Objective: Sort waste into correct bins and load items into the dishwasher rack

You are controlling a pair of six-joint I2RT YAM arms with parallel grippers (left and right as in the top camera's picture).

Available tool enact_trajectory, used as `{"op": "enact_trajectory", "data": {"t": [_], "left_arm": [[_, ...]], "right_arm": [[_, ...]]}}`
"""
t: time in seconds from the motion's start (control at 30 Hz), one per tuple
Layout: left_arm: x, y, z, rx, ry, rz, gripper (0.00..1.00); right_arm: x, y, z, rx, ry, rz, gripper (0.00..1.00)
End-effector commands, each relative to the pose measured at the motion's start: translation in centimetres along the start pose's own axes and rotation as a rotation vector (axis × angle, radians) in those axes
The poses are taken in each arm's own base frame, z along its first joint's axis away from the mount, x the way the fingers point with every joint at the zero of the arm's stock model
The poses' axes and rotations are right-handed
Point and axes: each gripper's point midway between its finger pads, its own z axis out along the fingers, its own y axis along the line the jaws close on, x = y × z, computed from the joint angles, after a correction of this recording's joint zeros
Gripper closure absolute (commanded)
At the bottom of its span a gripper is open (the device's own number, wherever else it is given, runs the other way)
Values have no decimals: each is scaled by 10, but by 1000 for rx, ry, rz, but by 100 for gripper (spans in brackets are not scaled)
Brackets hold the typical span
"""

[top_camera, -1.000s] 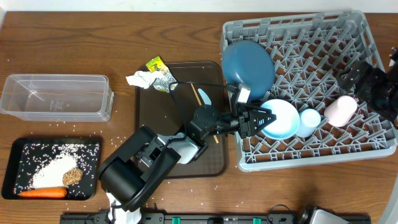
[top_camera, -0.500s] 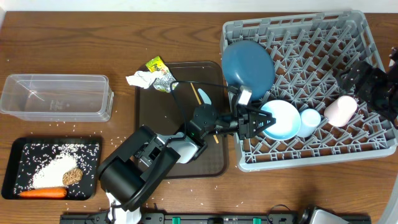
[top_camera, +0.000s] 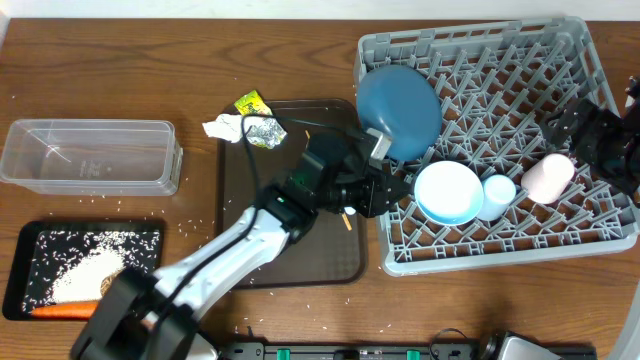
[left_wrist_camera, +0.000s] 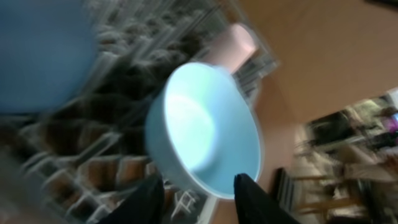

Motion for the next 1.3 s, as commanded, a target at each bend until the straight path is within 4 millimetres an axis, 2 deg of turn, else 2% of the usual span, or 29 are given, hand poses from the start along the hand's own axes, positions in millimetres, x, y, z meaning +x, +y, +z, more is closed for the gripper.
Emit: {"op": "enact_trajectory", "data": {"t": [0.0,0.23,0.4,0.5,0.6,0.63,0.7,0.77,0.9,1.1,1.27], "left_arm": [[-38,4,-20,-173,-79,143,57],[-36,3,-24,-257,-18,116,58],[-21,-10,-18,-321,34,149,61],[-12,-24,-16,-352,88,259,61],[-5,-37,-14,-351,127,344,54],[-3,-43,-13,-337,130,352,49],[1,-50,-14,-321,139,359,30],[-1,-53,-16,-316,130,363,21],[-8,-55,-14,-314,105,402,21],[-10,-49,-7,-348,167,357,25],[-18,-45,14,-353,188,347,25]], "right_arm": [[-1,-2,-2,5,-8,-12,1],[-1,-2,-2,5,-8,-12,1],[-1,-2,-2,5,-8,-12,1],[-1,-2,-2,5,-7,-12,1],[-1,-2,-2,5,-8,-12,1],[-1,-2,-2,5,-8,-12,1],[-1,-2,-2,5,-8,-12,1],[-1,-2,-2,5,-7,-12,1],[0,-2,-2,7,-2,-10,1],[1,-2,-2,7,0,-10,1],[2,-3,-2,8,5,-8,1]]}}
